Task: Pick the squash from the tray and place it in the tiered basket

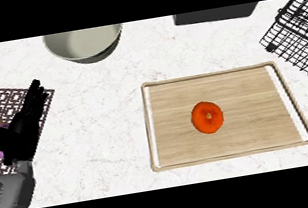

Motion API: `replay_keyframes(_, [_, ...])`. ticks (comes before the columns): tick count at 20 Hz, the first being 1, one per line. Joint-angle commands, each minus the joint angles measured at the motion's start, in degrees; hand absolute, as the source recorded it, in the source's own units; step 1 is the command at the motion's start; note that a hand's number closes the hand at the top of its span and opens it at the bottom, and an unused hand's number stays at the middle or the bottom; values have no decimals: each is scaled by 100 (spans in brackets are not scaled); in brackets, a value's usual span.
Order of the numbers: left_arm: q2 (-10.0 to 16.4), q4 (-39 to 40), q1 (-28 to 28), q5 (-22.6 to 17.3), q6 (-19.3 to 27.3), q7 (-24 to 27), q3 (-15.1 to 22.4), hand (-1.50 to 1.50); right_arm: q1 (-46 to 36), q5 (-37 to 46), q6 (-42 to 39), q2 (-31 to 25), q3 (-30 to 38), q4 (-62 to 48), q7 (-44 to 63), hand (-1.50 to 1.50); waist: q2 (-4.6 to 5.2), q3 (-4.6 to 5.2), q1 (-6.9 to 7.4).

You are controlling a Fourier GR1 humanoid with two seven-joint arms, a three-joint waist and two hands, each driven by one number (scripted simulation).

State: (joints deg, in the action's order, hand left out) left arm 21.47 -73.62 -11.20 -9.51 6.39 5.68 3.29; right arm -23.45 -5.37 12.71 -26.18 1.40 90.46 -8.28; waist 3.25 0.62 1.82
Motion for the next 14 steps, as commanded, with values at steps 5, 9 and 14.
replay_keyframes(5, [309, -706, -379, 865, -56, 294, 619, 0, -791, -344, -685, 1434, -1688, -134, 495, 150, -325, -70, 243])
replay_keyframes(9, [341, -891, -371, 1009, -17, 194, 736, 0, -21, 840, 1404, 1470, -1104, -1111, 1636, 150, -350, -61, -60])
replay_keyframes(14, [43, -1594, 77, 1445, 330, -301, 1040, 0, -318, 1628, 2057, 2535, -1996, -970, 1789, -150, -340, -62, -134])
